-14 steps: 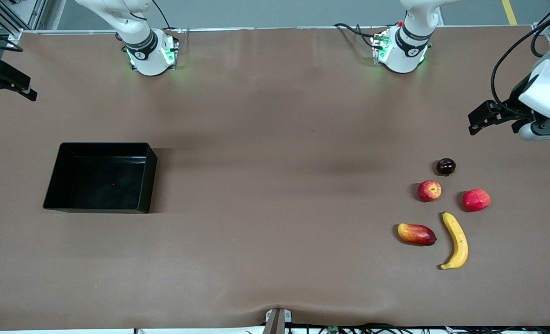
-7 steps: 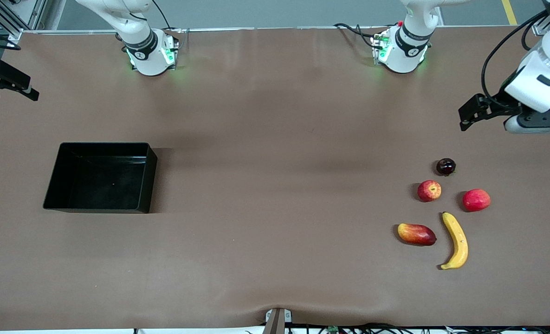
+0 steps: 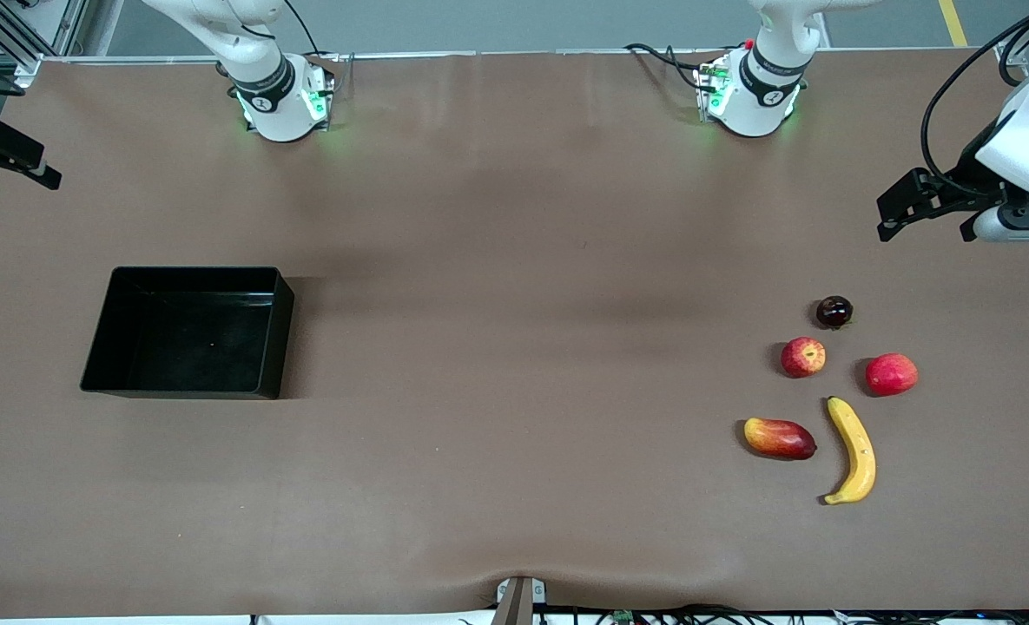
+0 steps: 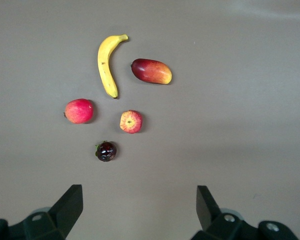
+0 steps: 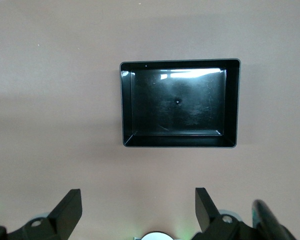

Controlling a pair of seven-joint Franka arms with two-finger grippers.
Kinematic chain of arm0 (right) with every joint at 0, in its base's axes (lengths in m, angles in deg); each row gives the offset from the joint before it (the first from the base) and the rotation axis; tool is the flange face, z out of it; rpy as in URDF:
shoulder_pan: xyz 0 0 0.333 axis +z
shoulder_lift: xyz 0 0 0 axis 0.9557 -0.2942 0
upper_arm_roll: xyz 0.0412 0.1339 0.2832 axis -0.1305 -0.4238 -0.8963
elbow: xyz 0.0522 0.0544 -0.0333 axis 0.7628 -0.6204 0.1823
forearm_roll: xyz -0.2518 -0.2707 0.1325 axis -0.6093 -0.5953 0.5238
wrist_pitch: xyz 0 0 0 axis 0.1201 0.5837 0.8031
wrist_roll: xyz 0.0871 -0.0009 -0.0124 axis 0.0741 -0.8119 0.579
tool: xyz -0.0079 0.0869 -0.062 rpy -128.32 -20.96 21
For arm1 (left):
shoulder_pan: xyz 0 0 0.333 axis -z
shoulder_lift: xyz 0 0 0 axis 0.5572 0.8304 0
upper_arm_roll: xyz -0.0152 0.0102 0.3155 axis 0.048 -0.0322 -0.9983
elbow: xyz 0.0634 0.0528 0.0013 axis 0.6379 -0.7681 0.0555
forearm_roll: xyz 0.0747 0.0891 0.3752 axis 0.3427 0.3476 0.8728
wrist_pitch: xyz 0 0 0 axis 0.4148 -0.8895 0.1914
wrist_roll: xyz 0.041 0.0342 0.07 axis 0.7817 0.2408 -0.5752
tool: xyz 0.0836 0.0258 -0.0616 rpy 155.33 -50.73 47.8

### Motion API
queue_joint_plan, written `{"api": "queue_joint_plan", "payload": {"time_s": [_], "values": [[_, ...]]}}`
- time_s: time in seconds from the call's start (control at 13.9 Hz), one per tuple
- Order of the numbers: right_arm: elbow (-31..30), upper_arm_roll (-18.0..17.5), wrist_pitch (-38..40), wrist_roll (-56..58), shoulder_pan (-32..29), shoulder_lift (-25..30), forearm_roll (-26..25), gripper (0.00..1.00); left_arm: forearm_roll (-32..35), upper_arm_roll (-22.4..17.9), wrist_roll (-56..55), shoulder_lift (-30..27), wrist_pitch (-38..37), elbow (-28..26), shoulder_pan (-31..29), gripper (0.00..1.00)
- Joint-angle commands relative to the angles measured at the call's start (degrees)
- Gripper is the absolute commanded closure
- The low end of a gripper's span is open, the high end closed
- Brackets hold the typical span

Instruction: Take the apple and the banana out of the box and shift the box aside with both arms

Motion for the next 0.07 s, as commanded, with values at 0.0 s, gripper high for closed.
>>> {"api": "queue_joint_plan", "payload": {"time_s": [0.0], "values": [[1.19,-0.37,0.83,0.62,-1.01,-0.53,1.19,0.0,-1.32,-0.21,1.76,-0.42,-1.18,0.66,-0.19,0.0]]}}
